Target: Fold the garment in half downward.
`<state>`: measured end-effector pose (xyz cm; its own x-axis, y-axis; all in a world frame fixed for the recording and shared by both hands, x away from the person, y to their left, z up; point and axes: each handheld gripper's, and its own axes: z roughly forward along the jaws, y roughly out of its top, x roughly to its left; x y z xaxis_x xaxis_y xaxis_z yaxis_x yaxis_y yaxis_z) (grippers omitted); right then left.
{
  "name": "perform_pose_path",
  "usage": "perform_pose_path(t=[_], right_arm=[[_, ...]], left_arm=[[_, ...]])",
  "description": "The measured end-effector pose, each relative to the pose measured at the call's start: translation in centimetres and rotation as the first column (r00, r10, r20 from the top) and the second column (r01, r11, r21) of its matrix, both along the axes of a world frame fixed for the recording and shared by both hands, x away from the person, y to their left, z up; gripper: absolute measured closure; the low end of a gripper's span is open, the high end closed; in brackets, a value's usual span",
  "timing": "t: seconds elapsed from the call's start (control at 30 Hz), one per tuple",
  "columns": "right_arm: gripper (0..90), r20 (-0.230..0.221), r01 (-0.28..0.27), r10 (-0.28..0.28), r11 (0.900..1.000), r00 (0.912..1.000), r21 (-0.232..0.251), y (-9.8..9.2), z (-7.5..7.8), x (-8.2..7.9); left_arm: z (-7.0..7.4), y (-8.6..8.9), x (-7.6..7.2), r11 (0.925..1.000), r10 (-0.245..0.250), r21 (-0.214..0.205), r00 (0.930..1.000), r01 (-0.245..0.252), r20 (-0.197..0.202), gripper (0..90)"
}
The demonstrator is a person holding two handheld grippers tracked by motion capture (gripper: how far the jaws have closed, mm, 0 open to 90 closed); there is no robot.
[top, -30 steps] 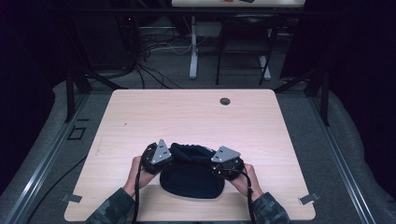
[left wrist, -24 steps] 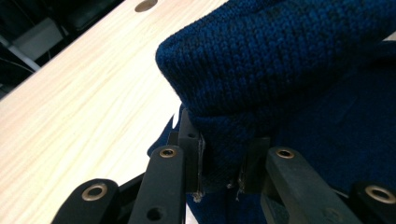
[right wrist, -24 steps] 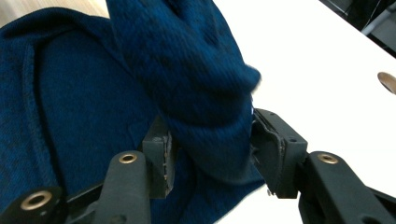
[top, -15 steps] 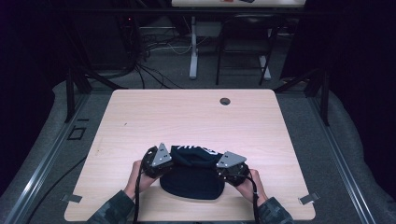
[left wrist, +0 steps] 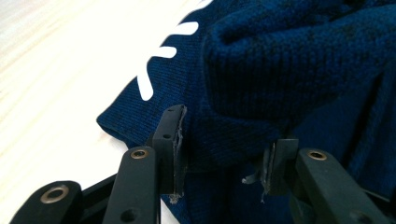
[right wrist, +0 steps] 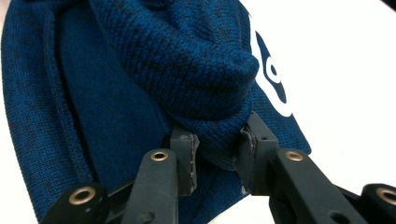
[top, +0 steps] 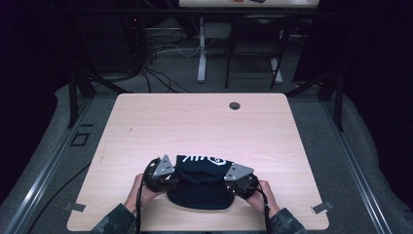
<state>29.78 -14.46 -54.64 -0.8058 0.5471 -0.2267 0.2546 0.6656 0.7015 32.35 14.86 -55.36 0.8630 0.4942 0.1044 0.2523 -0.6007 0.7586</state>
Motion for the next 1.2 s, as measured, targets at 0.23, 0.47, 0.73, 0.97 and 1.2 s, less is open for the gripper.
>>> perform_pose_path(t=[0.23, 0.47, 0.73, 0.97, 1.2], right_arm=[[68.3, -0.007, -0.010, 0.010, 0.9997, 0.9999, -0.024, 0.0, -0.3, -0.3], [63.7, -0.037, 0.004, -0.005, 0.9996, 0.9993, -0.028, -0.6, -0.2, -0.9], [40.9, -0.098, -0.005, -0.001, 0.9984, 0.9952, -0.056, -1.6, -0.2, -1.8], [34.9, -0.083, 0.057, -0.052, 0.9966, 0.9952, 0.060, -4.3, 1.8, -2.1], [33.5, -0.133, 0.151, -0.121, 0.9549, 0.9838, 0.255, -3.5, 3.5, -0.5]], left_arm=[[-0.2, 0.2, -0.5, 0.9999, -0.007, 0.011, 0.9995, 0.007, -0.032, 51.5], [0.2, 1.8, -1.2, 0.9999, 0.005, -0.014, 0.9972, -0.006, -0.074, 40.8], [0.9, 3.9, -1.8, 0.9977, 0.048, -0.044, 0.9966, -0.051, -0.067, 39.6], [2.5, 3.9, -0.9, 0.9880, 0.101, -0.112, 0.9937, -0.106, -0.049, 37.8], [3.1, 1.0, 0.2, 0.9861, 0.099, -0.129, 0.9939, -0.104, -0.049, 34.5]])
